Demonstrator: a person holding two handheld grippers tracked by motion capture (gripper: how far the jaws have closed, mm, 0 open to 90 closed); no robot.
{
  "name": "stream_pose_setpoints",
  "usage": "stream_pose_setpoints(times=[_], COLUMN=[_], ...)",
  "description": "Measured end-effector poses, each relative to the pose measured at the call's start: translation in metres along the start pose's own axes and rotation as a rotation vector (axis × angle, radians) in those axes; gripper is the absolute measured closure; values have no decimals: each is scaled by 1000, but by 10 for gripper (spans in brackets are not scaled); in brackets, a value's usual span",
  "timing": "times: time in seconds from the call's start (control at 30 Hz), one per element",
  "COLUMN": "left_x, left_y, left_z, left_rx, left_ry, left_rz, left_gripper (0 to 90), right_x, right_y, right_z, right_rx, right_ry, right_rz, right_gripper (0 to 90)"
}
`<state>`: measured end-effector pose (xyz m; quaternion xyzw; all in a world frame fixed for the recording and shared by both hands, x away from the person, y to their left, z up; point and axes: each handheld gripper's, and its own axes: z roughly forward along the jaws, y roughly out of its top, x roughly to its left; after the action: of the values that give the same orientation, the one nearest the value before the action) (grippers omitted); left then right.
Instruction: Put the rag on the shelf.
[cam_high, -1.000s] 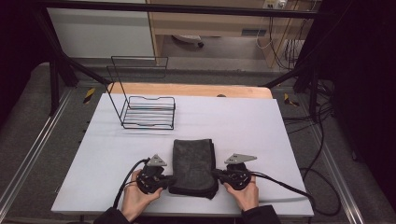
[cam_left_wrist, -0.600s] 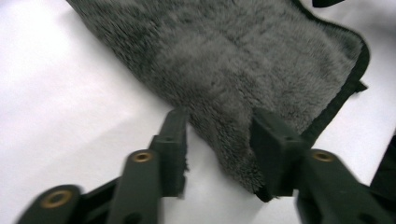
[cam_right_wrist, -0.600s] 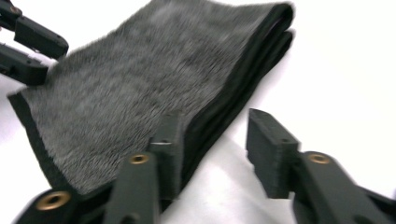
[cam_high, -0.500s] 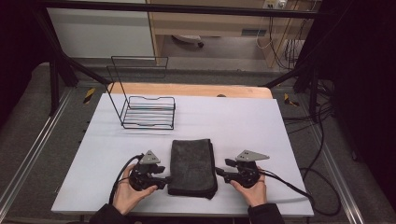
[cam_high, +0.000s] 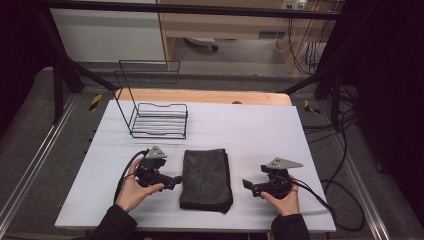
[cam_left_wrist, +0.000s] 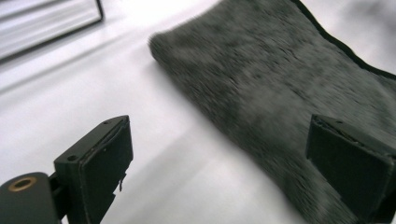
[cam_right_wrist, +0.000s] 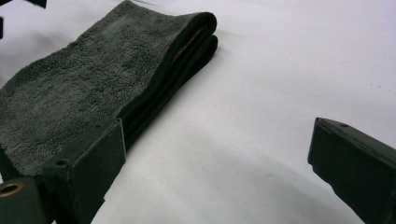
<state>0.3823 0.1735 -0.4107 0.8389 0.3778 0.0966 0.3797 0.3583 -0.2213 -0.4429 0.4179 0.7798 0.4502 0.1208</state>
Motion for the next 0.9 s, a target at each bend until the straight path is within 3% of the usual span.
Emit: stream_pose_setpoints(times=[0.27, 0.43, 0.57, 0.7, 0.83, 0.9], left_x=[16, 27, 32, 35, 37, 37], left_y=[22, 32, 37, 41, 44, 43], left_z=[15, 29, 39, 51, 63, 67], left_rx=[-20, -33, -27, -21, 11, 15], left_ry=[54, 71, 91, 97, 96, 64], left_rz=[-43, -95, -105, -121, -139, -160], left_gripper=[95, 125, 160, 224, 354, 414], right_x=[0, 1, 1, 1, 1, 1], right_y=[-2, -3, -4, -3, -3, -3], right_z=[-2, -1, -1, -1, -1, -1], right_rx=[27, 34, 35, 34, 30, 32], right_ry=[-9, -9, -9, -8, -11, -11], right_rz=[-4, -6, -3, -3, -4, -2], right_gripper=[23, 22, 21, 21, 21, 22])
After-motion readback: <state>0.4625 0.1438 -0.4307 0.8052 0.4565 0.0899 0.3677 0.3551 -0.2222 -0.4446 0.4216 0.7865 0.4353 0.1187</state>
